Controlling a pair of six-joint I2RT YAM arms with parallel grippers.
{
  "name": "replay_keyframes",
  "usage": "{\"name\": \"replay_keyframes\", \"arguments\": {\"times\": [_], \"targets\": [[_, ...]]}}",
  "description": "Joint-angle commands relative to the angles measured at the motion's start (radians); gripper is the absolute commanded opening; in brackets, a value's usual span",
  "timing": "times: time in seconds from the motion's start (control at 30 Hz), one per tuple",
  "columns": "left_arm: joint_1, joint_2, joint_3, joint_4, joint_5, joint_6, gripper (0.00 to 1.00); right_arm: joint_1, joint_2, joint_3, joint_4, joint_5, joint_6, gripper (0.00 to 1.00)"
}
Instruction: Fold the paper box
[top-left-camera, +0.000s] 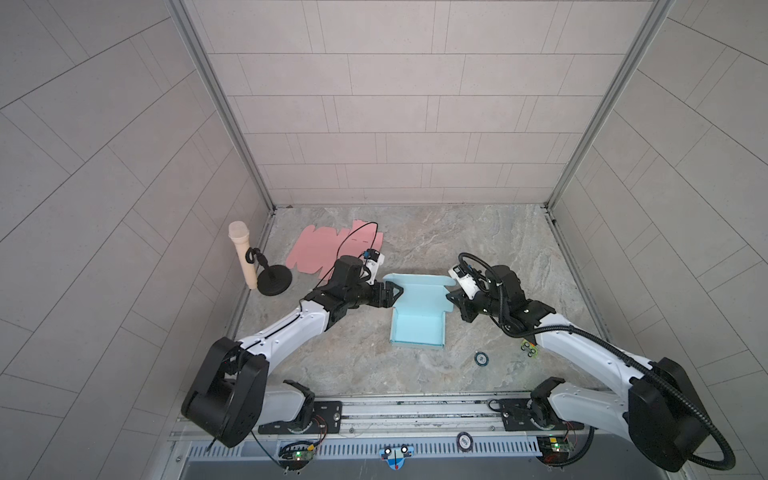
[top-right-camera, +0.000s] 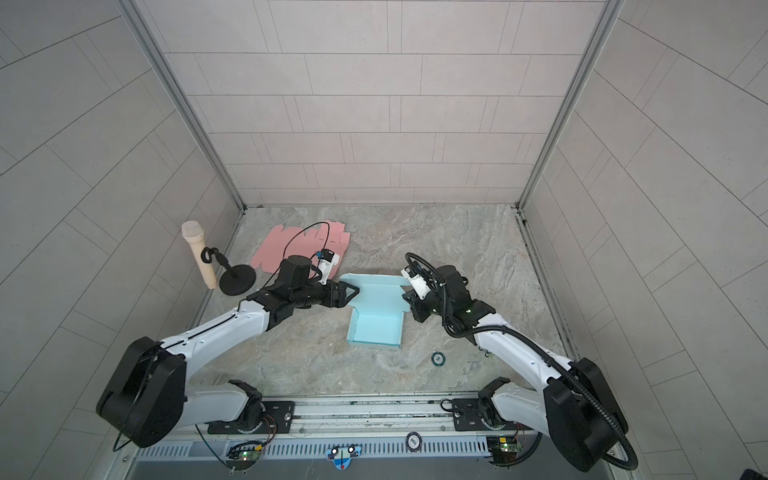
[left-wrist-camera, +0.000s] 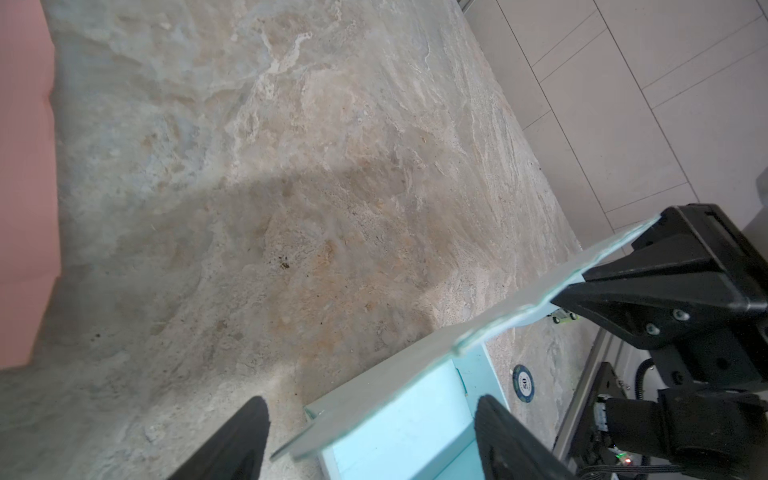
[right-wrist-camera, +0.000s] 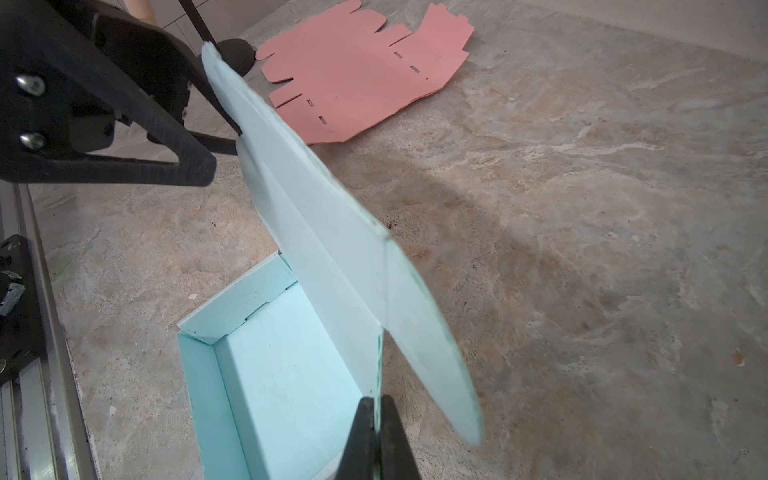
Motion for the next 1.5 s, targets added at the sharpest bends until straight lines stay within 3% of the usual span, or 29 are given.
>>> {"name": "replay_keyframes", "arguments": {"times": [0.0,0.17,1.07,1.47], "targets": [[-0.001,0.01,-0.011,0.054,-0.003,-0.019,0.74,-0.006,0.009,0.035,-0.007,0.013,-0.01,0.0],[-0.002,0.02,-0.008,0.063,-0.002,-0.025,0.6,-0.006,0.011,0.038,-0.014,0.024,-0.007,0.0],[-0.037,-0.046,-0.008,-0.065,-0.134,0.009,0.17,-0.015,0.023,0.038,-0.011,0.06,0.007,0.0],[-0.121,-0.055,0.027,-0.082,-0.21,0.006,0.06,-0.015,0.016,0.043,-0.01,0.084,0.028,0.0]]}}
